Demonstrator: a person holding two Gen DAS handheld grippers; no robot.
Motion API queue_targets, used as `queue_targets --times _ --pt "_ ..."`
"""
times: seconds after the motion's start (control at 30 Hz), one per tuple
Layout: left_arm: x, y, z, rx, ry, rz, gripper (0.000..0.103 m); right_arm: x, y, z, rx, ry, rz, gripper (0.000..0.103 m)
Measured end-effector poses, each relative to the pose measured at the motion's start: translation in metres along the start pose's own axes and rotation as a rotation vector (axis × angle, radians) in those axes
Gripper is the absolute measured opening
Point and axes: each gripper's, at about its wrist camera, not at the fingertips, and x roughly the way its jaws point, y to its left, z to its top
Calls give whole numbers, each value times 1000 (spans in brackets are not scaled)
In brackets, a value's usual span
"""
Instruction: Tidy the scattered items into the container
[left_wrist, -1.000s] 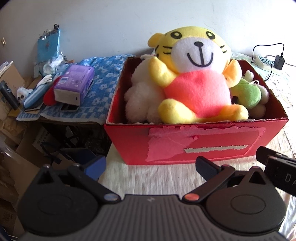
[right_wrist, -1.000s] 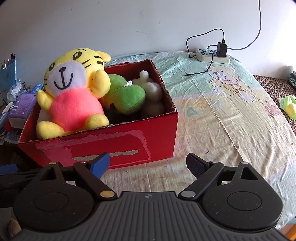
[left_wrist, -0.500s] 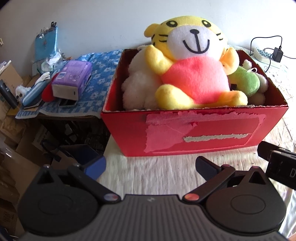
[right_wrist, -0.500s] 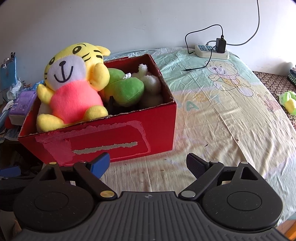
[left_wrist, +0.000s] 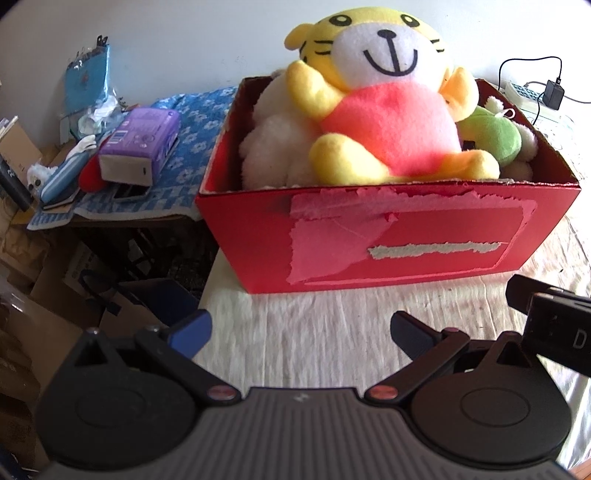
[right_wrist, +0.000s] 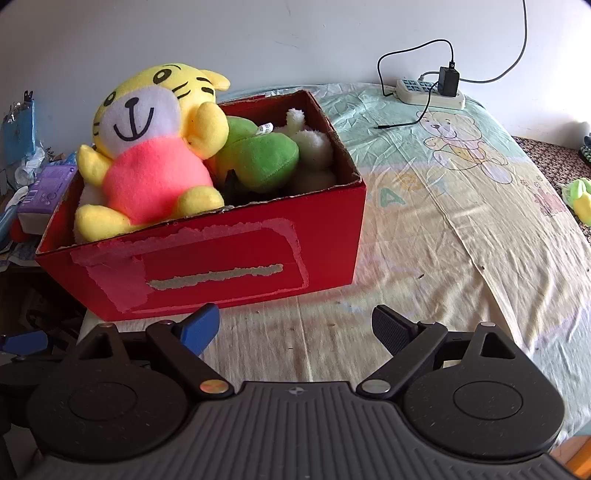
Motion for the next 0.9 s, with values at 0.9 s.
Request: queue_targets --times 0.9 --pt "16 1 12 -7 0 -20 103 9 5 14 -29 -2 -24 92"
